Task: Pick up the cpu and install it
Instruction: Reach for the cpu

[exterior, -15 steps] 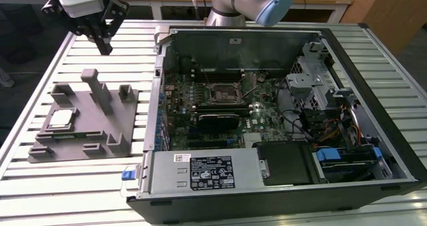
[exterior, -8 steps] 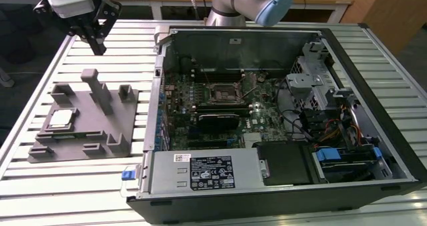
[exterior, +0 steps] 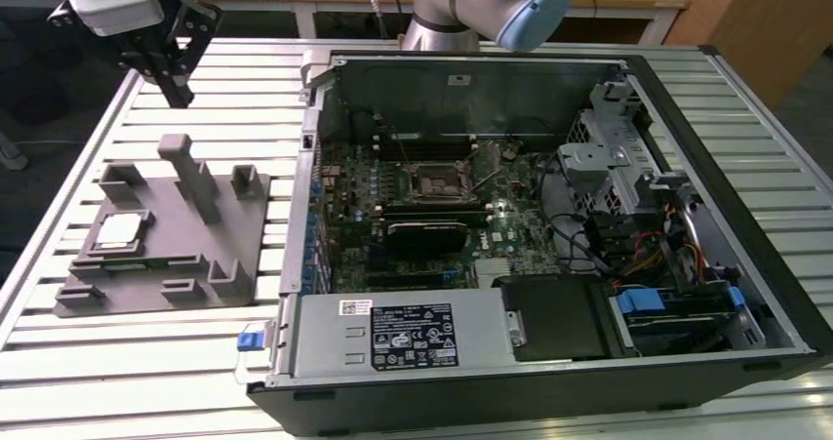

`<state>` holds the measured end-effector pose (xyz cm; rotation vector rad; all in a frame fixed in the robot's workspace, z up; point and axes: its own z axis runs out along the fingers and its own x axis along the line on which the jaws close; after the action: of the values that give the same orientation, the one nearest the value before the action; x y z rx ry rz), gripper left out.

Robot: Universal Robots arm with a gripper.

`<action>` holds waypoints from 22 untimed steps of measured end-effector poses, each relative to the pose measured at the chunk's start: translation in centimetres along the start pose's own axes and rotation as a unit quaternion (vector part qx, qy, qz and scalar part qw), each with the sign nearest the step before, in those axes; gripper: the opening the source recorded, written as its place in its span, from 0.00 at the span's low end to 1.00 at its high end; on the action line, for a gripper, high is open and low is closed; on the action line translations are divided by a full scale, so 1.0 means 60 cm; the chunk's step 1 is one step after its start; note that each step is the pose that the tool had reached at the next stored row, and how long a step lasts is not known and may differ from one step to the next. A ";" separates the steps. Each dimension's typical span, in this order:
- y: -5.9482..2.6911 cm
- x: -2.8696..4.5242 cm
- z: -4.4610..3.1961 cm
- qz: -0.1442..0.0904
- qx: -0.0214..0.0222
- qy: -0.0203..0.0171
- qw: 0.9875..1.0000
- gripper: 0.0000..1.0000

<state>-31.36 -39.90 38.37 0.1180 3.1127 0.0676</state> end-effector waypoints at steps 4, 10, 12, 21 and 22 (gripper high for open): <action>-0.001 0.011 0.000 0.000 0.000 0.000 1.000 0.11; -0.002 0.027 0.001 0.000 0.000 0.000 1.000 0.11; -0.003 0.036 0.001 0.000 0.000 0.000 1.000 0.11; -0.005 0.061 0.001 0.000 0.000 0.000 1.000 0.11; -0.005 0.065 0.001 0.000 0.000 0.000 1.000 0.11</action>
<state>-35.24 -39.89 38.18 0.1180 3.1127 0.0676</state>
